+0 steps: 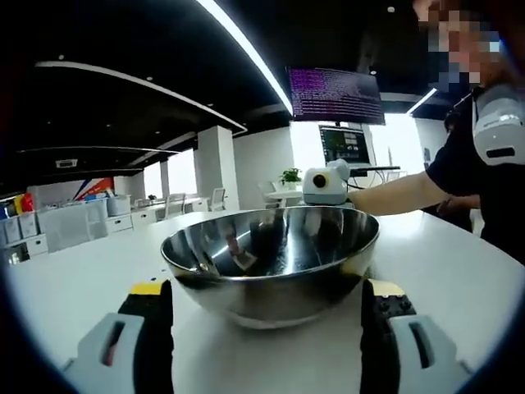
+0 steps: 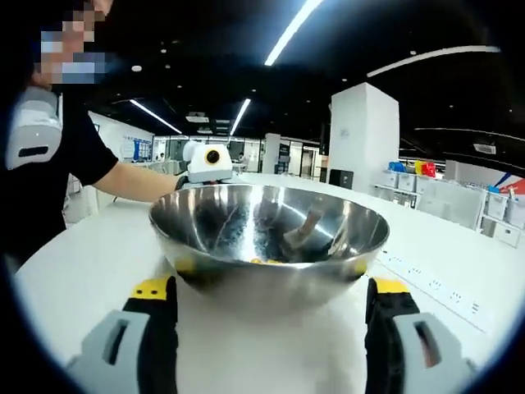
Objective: Pick up the QQ candy scattered on the table and place it into the stainless steel bowl on the table
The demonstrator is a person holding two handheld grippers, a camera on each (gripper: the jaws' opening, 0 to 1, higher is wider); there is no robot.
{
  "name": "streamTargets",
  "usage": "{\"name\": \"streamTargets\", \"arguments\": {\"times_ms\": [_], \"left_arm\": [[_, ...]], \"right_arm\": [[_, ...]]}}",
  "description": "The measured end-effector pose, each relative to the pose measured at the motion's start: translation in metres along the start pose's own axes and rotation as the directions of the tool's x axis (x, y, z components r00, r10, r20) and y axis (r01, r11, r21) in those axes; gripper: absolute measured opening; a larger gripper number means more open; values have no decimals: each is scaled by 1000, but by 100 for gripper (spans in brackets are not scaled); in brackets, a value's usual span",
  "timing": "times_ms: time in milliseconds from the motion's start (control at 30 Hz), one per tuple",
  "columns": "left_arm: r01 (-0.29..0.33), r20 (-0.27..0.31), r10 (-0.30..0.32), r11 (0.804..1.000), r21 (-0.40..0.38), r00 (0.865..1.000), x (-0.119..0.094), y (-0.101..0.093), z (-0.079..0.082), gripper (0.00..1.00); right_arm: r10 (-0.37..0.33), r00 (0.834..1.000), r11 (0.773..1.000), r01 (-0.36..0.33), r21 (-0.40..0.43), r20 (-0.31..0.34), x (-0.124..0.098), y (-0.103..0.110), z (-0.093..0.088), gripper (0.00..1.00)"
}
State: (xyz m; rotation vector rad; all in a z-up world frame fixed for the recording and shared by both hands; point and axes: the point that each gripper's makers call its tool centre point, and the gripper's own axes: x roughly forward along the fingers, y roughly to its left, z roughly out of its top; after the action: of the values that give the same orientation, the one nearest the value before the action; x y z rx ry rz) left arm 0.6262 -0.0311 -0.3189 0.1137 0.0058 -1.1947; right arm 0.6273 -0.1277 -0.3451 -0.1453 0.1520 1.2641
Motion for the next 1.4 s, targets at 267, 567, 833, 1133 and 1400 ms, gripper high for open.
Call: {"name": "streamTargets", "arguments": {"times_ms": [267, 567, 833, 1133, 1400], "left_arm": [[-132, -101, 118, 981, -139, 988, -42, 10, -11, 94], [-192, -15, 192, 978, -79, 981, -76, -36, 32, 91], [-240, -84, 237, 970, -27, 968, -92, -94, 47, 83], [-272, -104, 269, 962, -13, 957, -107, -153, 58, 83], [-325, -153, 323, 946, 16, 934, -120, -183, 53, 85]], "right_arm": [[-73, 996, 997, 75, -28, 52, -37, 1, 15, 90], [-202, 976, 979, 204, -16, 76, -76, 28, 41, 85], [-269, 958, 963, 268, 20, 104, -95, 80, 60, 85], [-278, 957, 960, 279, -3, 81, -98, 147, 61, 82], [-302, 950, 952, 305, -28, 72, -96, 194, 60, 79]]}}
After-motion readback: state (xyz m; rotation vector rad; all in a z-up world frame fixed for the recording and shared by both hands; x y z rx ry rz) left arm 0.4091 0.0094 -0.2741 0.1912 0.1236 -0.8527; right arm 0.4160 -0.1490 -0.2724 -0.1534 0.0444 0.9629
